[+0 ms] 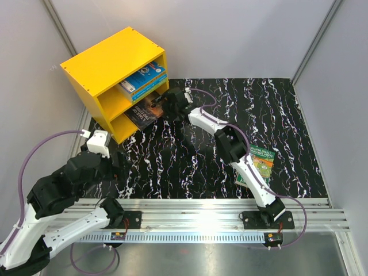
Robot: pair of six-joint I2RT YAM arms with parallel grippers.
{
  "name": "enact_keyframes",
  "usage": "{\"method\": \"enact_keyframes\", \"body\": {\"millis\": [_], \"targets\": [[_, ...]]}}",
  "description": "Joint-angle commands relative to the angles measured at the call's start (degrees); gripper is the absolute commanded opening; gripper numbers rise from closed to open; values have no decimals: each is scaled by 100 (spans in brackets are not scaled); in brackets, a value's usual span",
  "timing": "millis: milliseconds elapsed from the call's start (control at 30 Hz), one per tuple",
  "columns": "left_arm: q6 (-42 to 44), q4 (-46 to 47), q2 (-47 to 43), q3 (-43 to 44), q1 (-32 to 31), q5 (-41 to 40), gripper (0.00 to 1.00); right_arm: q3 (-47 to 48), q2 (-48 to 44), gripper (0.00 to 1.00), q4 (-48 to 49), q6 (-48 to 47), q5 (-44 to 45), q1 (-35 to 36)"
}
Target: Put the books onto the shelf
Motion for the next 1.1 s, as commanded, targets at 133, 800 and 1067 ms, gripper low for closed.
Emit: {"method": "enact_keyframes", "body": {"millis": [133,800,1067], "targets": [[-23,252,103,-65,13,41,99,-645,-635,100,686,-125,-641,-180],[-129,366,156,-171,22,120,99,-1736,-1085,11,1336,-232,-1232,-198],[-76,419,191,-276,22,67,99,-1709,-988,6,1371,-214,-1258,-207]]}}
